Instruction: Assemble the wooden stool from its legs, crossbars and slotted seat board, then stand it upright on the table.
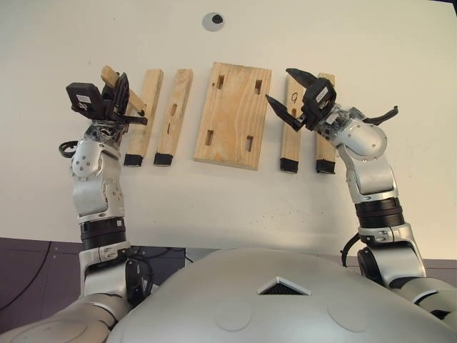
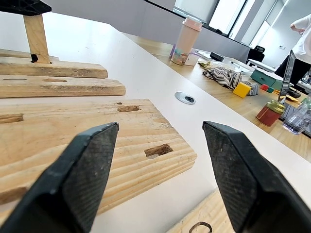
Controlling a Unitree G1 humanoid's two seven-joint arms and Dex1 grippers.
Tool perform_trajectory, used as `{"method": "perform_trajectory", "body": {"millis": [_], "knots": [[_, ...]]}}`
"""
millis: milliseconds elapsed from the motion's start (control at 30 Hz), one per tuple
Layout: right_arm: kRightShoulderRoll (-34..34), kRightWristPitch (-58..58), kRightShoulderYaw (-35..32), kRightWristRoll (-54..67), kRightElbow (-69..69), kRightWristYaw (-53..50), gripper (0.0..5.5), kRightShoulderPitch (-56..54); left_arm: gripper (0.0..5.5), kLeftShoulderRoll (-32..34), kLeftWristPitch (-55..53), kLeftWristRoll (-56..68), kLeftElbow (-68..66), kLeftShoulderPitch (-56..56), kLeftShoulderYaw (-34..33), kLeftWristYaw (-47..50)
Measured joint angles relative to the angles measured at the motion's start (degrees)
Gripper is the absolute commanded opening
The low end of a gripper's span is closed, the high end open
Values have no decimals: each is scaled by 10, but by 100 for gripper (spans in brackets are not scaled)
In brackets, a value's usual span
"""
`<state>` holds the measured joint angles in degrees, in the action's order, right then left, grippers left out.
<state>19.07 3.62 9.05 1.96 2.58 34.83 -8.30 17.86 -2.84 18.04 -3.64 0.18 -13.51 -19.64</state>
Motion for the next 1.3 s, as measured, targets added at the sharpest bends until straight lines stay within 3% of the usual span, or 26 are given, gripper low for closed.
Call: {"method": "perform_trajectory", "body": {"millis": [400, 467, 700, 867, 1067, 1300], "knots": [[0, 0, 1, -1, 2, 1, 319, 0, 38, -8, 80, 0, -72, -1, 6, -22], [0, 0, 1, -2, 2, 0, 319, 1, 87, -8, 79, -1, -70, 0, 3, -19], [0, 0, -1, -5, -4, -12, 319, 17, 200, 22, -9, -11, 20, 45, -10, -2], [0, 0, -6, -14, -11, -26, 319, 34, 278, 54, -167, 7, 118, 100, -11, -7], [-1, 0, -7, -19, -16, -32, 319, 38, 282, 57, -329, 34, 175, 105, -5, 21], [0, 0, -5, -20, -16, -30, 319, 38, 282, 51, -365, 33, 181, 94, -11, 51]]}}
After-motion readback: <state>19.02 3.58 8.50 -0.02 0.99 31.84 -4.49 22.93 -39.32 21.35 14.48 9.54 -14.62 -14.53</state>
